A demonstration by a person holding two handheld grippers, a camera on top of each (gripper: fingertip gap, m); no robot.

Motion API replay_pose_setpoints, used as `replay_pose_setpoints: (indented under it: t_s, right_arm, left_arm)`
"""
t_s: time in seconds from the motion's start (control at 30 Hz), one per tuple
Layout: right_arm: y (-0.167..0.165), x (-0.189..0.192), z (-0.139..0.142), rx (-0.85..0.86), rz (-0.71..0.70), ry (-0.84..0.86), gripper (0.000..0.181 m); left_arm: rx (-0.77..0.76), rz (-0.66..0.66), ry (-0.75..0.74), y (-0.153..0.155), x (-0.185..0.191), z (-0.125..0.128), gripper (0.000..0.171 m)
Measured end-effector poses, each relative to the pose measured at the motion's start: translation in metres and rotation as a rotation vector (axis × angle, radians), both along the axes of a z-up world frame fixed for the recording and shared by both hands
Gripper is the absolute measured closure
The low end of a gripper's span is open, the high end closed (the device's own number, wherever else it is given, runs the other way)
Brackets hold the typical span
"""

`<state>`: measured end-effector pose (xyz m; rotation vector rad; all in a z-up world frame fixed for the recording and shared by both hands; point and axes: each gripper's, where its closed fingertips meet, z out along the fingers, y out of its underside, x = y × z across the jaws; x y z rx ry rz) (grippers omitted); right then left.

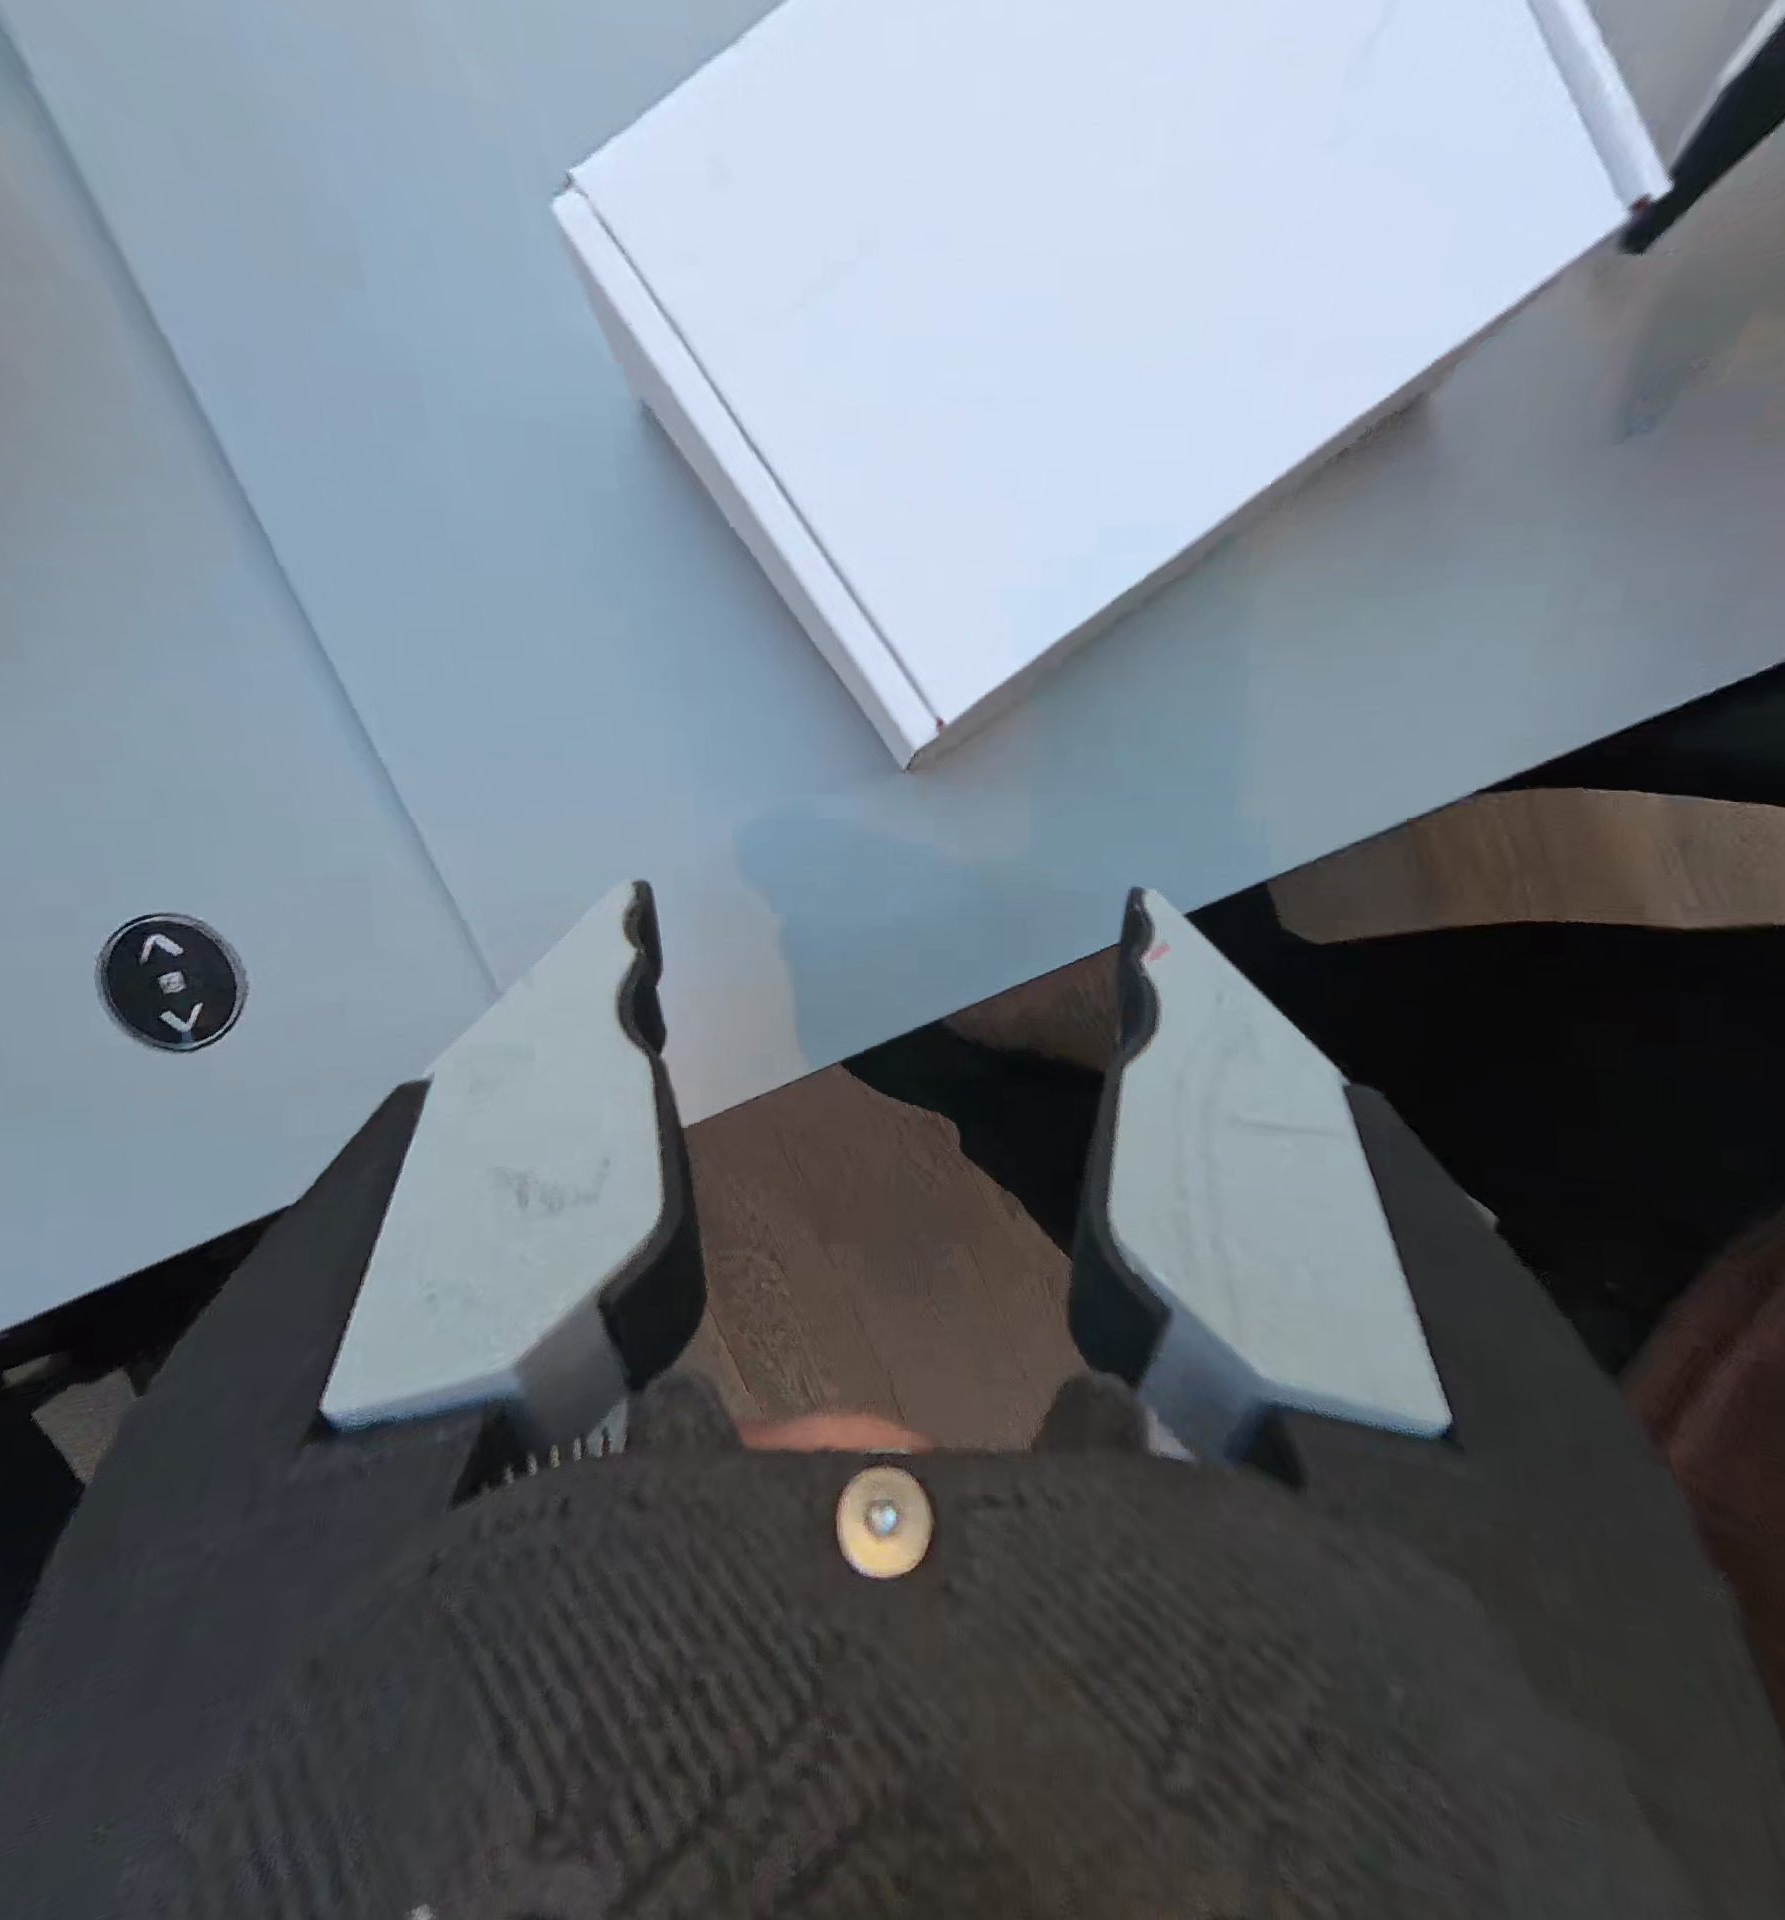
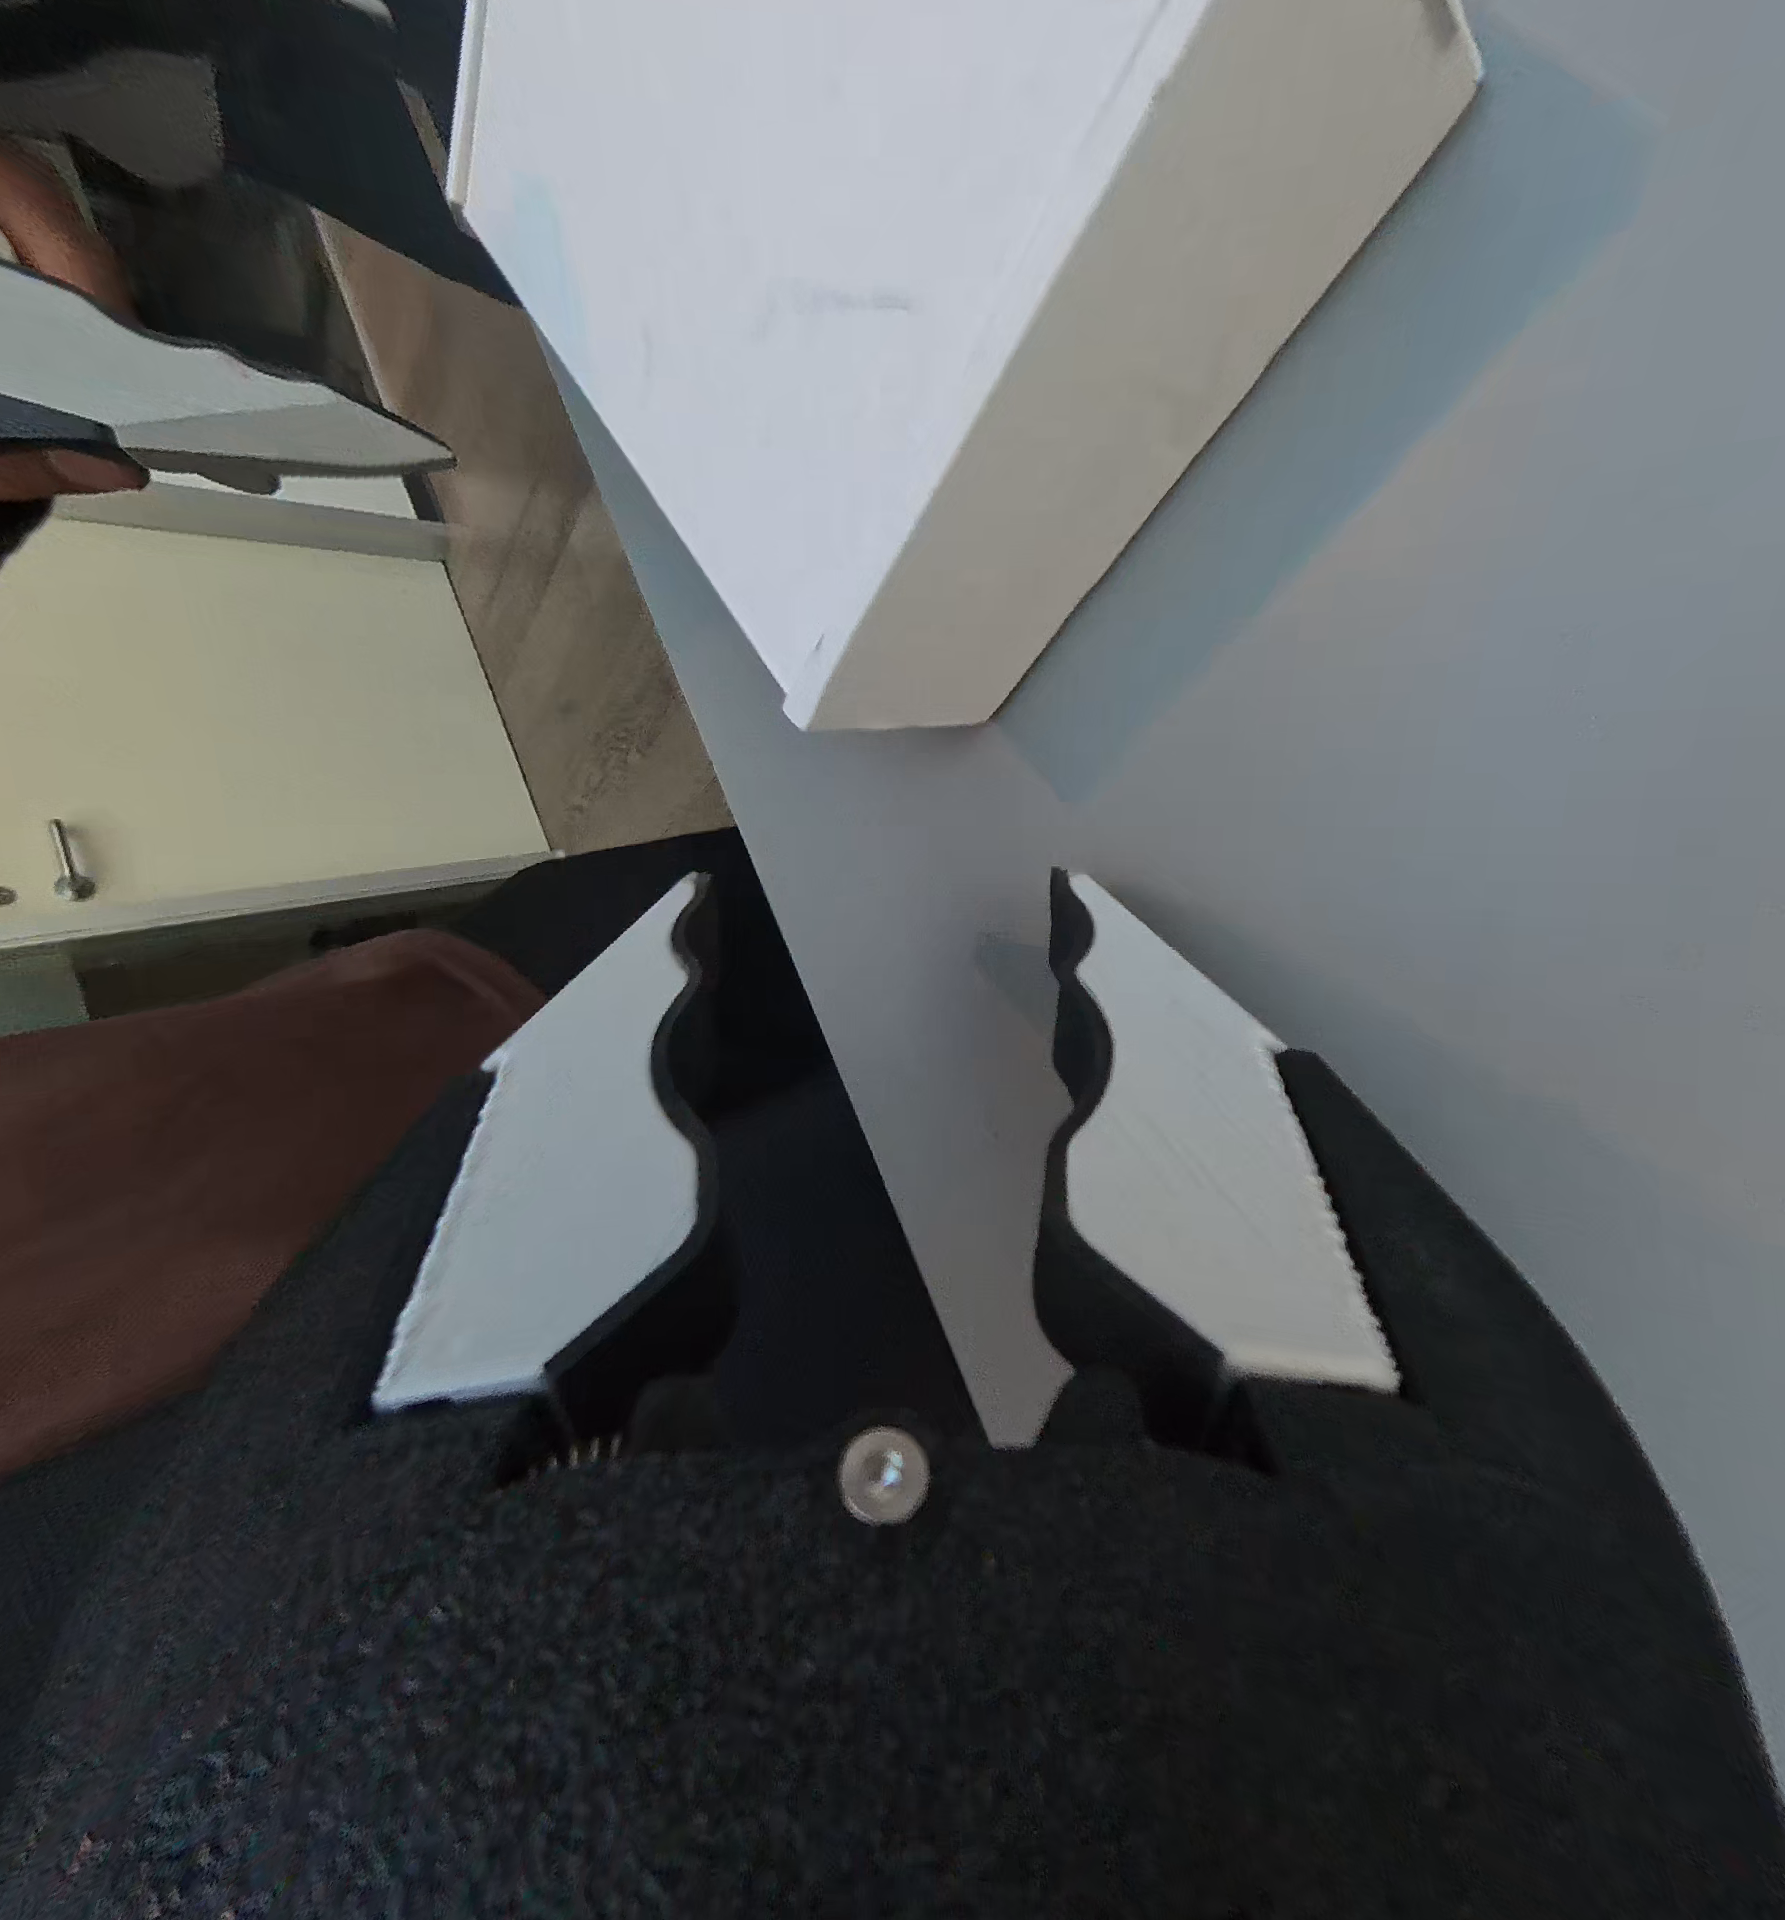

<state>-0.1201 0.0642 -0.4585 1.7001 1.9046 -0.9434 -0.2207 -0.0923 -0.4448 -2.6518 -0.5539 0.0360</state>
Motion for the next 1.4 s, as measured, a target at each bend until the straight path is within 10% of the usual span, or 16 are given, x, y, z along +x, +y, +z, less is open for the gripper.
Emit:
replay_pose_setpoints:
  t_s: [0.3,0.53,0.67,1.0,1.23,1.4]
  right_arm:
    - [-0.024,-0.027,0.003,0.080,0.090,0.079,0.127]
    - [-0.005,-0.030,0.076,0.064,0.044,-0.019,0.139]
    - [0.014,-0.048,0.073,0.019,-0.089,-0.070,0.154]
    - [0.013,-0.036,0.067,-0.034,-0.229,-0.009,0.135]
    - [0.014,-0.029,0.056,-0.086,-0.283,-0.021,0.130]
    - [0.037,-0.031,0.075,-0.070,-0.292,0.045,0.130]
  left_arm:
    - [-0.009,-0.164,-0.175,0.034,0.011,-0.018,0.109]
    - [0.216,-0.347,-0.137,0.049,0.011,0.060,0.099]
    - [0.252,-0.374,-0.187,0.051,0.000,0.044,0.114]
    - [0.300,-0.351,-0.245,0.045,-0.009,0.022,0.076]
    - [0.119,-0.749,0.034,0.078,0.031,0.070,0.062]
    - [-0.129,-1.104,0.295,0.109,0.048,0.049,0.068]
